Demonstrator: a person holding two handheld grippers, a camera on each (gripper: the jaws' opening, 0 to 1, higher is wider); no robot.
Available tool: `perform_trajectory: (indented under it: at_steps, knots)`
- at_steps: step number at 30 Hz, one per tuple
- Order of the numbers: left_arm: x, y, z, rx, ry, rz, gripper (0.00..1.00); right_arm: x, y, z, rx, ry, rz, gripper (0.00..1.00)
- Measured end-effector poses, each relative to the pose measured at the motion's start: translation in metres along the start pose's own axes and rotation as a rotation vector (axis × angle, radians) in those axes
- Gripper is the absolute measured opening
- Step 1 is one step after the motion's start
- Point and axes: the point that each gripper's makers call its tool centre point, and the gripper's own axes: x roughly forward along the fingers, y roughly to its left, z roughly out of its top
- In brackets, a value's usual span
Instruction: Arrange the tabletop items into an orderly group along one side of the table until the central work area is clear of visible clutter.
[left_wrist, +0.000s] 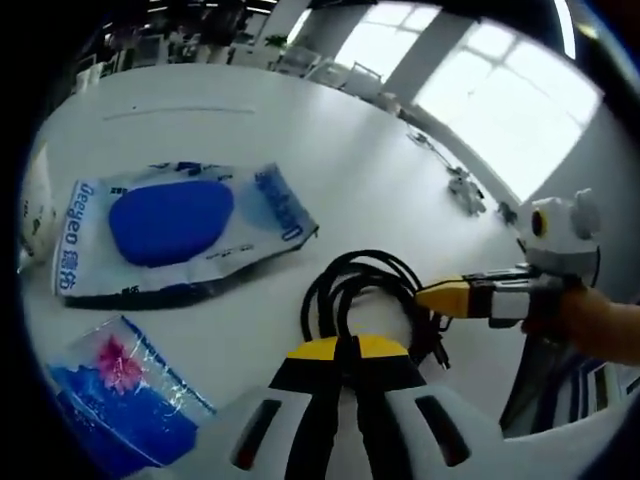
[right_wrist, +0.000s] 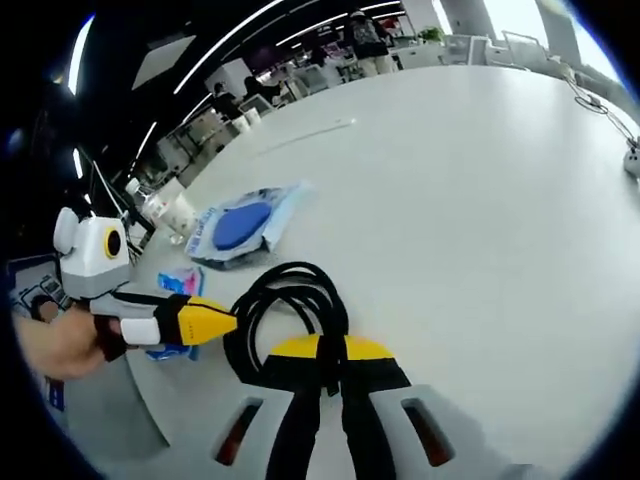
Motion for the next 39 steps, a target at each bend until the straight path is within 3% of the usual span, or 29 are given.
perform_trajectory:
  at_steps: [12, 15, 18, 22, 26, 28, 32, 39]
  knots:
    - [0.001, 0.001, 0.0, -0.037, 0.006, -0.009, 0.0, 0.0, 0.0, 0.0, 0.011, -0.006, 0.007, 0.04]
    - [-0.002, 0.0, 0.004, -0.037, -0.027, -0.017, 0.02, 0.0, 0.001, 0.002, -0.021, -0.024, -0.003, 0.07]
    - [-0.007, -0.006, 0.011, -0.05, -0.058, -0.039, 0.11, -0.003, 0.006, 0.008, -0.028, -0.06, 0.007, 0.18]
    - [-0.013, -0.012, 0.022, -0.038, -0.097, -0.06, 0.36, -0.009, 0.006, 0.024, -0.068, -0.143, -0.022, 0.42]
    - [-0.025, -0.014, 0.029, 0.008, -0.134, -0.059, 0.54, -0.021, 0.012, 0.03, -0.1, -0.197, -0.017, 0.5]
    - [-0.031, -0.01, 0.028, 0.068, -0.13, -0.032, 0.6, -0.024, 0.012, 0.031, -0.102, -0.204, -0.015, 0.52]
    - [-0.038, -0.006, 0.024, 0.066, -0.12, -0.023, 0.66, -0.025, 0.012, 0.031, -0.105, -0.196, -0.024, 0.52]
    - [-0.054, -0.011, 0.032, 0.085, -0.15, -0.041, 0.62, -0.031, 0.021, 0.033, -0.11, -0.204, -0.021, 0.51]
